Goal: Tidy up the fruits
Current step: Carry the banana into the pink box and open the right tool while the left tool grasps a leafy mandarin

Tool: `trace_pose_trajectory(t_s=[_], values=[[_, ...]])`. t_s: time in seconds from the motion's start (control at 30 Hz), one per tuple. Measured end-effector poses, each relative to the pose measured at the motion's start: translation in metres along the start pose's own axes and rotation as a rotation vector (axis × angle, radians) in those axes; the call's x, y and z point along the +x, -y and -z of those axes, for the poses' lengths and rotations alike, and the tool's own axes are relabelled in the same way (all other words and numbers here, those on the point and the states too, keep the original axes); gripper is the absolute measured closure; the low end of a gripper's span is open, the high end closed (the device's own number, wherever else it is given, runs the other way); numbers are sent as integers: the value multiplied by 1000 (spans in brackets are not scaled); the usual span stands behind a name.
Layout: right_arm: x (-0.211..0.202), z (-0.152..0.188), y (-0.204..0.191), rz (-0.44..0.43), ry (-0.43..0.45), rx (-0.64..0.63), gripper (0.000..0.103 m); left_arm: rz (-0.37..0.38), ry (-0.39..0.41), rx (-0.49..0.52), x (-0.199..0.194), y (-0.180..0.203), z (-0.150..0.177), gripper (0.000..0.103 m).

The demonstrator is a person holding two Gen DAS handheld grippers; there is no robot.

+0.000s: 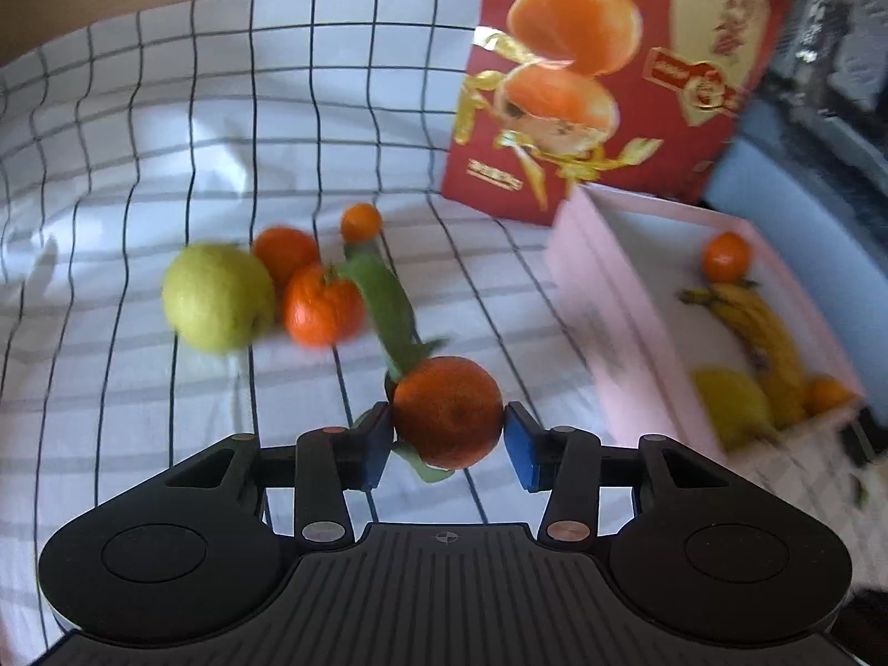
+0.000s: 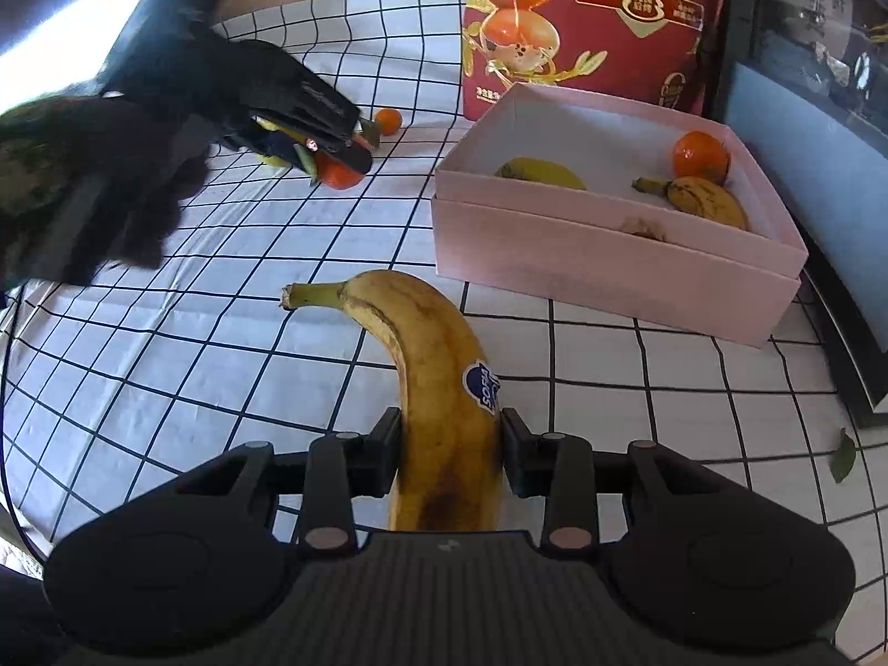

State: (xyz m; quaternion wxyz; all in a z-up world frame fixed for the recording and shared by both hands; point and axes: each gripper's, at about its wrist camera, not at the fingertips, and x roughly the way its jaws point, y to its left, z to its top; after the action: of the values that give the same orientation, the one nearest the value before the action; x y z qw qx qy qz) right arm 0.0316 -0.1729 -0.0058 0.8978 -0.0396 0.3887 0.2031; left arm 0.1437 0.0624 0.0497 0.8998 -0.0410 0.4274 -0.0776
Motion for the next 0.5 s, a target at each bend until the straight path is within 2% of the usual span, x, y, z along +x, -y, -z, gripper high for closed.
trace_pose_trajectory(t_s=[0.1, 0.27, 0.5], values=[[2, 0, 0, -19, 5, -9, 67, 41, -25, 18, -23, 5, 24, 54], [2, -3, -5, -10, 22, -38, 66, 55, -82, 64, -49, 13, 66, 54], [8, -5, -5, -17, 8, -71, 60, 63, -125, 5, -70, 9, 97, 54]])
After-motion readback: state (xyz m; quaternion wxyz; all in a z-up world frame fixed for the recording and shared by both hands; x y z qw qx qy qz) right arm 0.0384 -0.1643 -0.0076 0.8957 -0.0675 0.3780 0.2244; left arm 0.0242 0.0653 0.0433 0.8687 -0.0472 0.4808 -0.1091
